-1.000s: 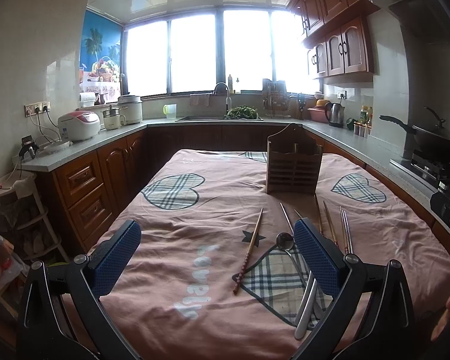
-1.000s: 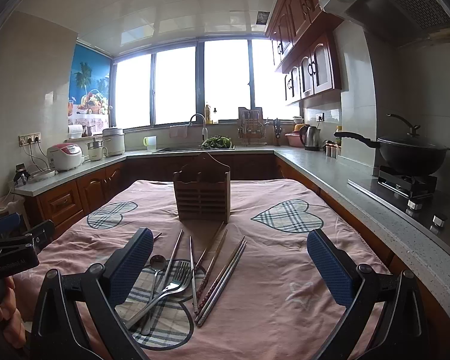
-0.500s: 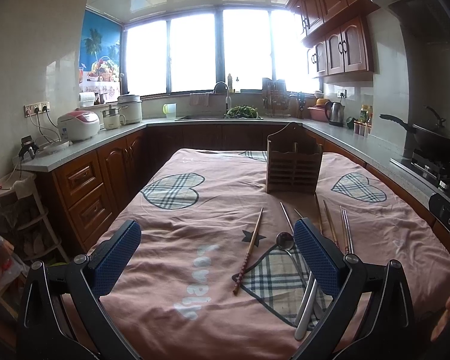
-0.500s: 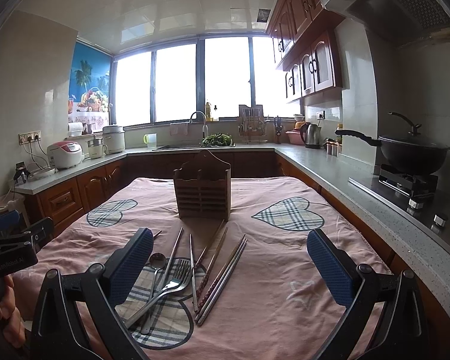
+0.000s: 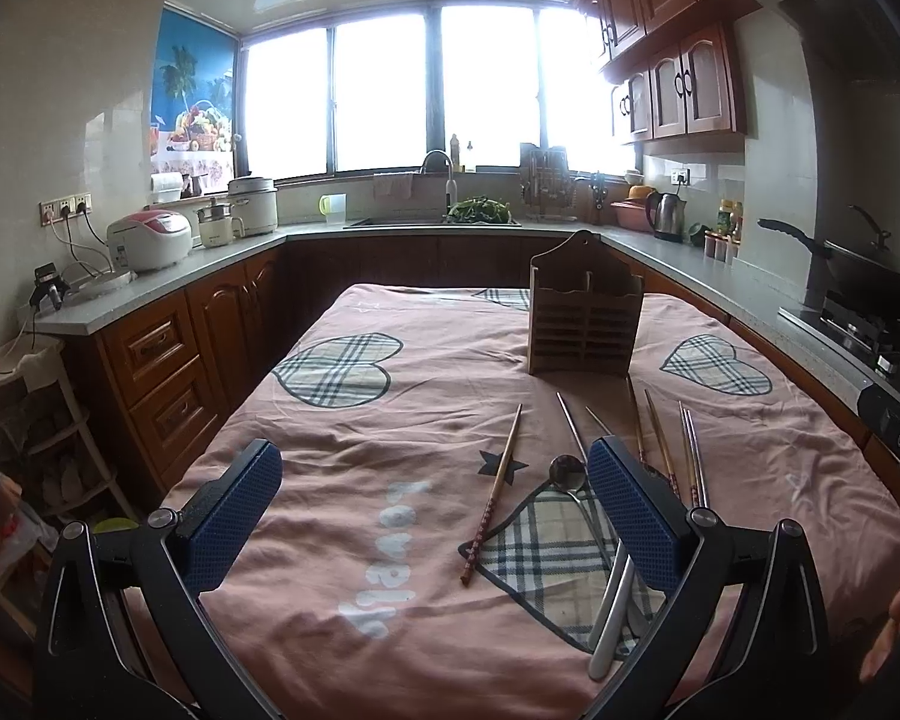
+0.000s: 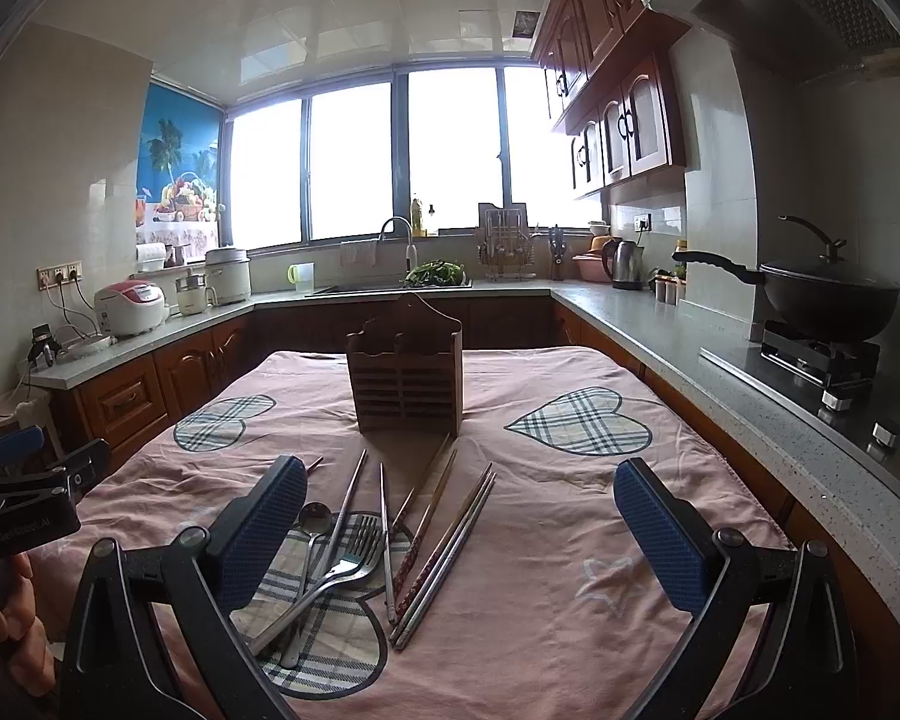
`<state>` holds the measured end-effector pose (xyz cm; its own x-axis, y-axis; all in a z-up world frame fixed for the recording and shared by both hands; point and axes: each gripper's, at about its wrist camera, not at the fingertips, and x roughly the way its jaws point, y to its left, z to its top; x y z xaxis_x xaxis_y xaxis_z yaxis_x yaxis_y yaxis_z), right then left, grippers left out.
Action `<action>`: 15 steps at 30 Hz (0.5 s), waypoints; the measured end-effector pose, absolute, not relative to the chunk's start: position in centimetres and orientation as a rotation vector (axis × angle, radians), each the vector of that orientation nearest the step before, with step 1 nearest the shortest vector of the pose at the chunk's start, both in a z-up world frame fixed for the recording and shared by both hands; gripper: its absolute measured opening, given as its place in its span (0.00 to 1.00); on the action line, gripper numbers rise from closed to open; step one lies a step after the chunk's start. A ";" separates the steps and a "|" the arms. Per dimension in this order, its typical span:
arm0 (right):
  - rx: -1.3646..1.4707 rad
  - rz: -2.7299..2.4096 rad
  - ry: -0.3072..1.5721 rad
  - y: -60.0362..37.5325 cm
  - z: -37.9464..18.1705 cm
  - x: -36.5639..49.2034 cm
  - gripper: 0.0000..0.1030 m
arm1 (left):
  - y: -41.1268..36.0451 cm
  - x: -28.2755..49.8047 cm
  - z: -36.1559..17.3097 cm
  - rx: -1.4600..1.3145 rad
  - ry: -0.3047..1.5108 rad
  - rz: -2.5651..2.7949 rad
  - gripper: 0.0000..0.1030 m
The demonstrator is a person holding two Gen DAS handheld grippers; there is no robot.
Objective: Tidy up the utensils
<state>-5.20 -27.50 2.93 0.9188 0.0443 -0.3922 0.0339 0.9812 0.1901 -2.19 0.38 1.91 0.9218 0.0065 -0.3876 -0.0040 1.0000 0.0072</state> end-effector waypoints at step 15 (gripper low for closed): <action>0.298 0.072 0.587 -29.8 -0.1 0.8 0.99 | 0.1 6.5 -0.4 -0.009 0.623 -0.104 1.00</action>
